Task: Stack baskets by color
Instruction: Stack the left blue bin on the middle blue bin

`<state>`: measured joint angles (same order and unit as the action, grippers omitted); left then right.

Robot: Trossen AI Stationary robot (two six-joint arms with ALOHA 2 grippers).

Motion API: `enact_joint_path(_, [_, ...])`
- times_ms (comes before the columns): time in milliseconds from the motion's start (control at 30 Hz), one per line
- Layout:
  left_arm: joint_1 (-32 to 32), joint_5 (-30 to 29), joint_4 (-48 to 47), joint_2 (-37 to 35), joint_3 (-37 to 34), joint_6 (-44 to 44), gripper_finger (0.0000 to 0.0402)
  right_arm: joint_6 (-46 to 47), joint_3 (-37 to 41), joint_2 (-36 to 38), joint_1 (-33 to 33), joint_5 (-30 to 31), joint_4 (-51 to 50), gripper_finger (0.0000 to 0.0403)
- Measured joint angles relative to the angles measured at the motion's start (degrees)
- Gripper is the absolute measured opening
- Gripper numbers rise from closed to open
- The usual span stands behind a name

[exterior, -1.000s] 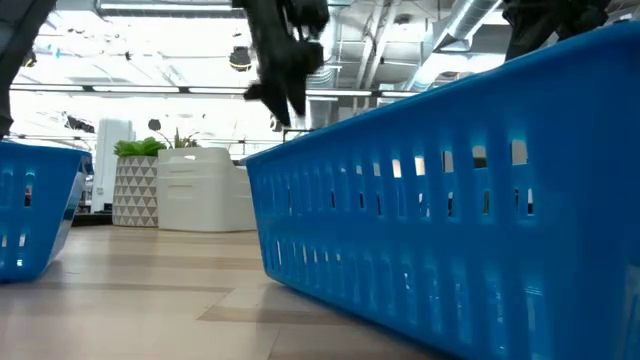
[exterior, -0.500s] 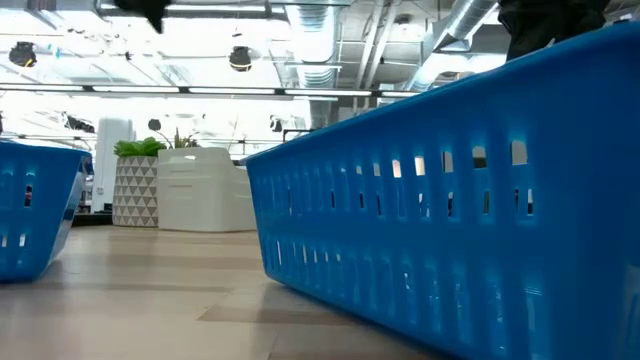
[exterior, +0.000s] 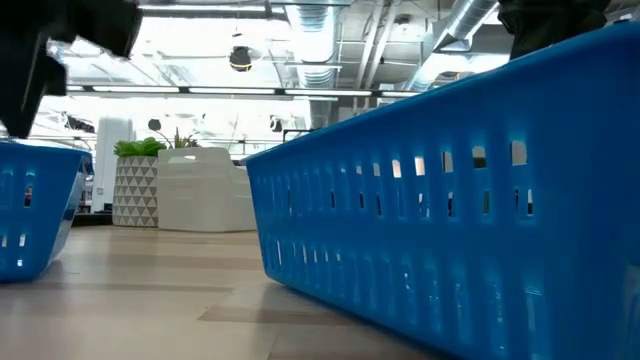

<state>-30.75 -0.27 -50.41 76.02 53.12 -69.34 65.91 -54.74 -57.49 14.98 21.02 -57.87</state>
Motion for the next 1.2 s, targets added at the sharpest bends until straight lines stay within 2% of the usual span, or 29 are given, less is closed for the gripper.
enact_joint_path(233, [-2.90,1.81,9.48,-0.01,-8.58,-5.89,0.0213,-0.01,0.00,0.00,0.04,-0.20,-0.02,0.0264])
enact_joint_path(333, [-3.63,1.85,14.90,-0.01,-10.48,-8.69,0.0213,-0.45,0.00,0.00,0.04,-0.20,-0.02,0.0264])
enact_joint_path(433, [-3.99,1.31,15.88,-0.01,-11.03,-10.40,0.0205,-1.12,0.00,0.02,0.03,-0.20,-0.02,0.0264])
enact_joint_path(533, [-4.06,0.72,17.23,-0.01,-11.03,-10.75,0.0180,-3.02,0.00,0.00,0.02,-0.20,-0.02,0.0264])
enact_joint_path(700, [-4.23,-0.51,17.83,1.76,-11.03,-10.91,0.0115,-5.99,-0.02,0.00,0.31,-0.20,0.02,0.0264])
enact_joint_path(1000, [-4.16,4.77,24.21,10.22,-11.03,-9.64,0.0010,-6.57,1.75,-0.51,3.33,-0.25,2.34,0.0264])
enact_joint_path(1133, [-3.72,3.41,24.45,10.25,-10.02,-10.60,0.0002,-4.91,1.81,-2.66,5.15,-0.24,3.98,0.0252])
enact_joint_path(1200, [-3.62,2.76,23.42,9.31,-8.59,-8.24,0.0001,-4.51,1.79,-4.28,5.84,-0.25,4.63,0.0240])
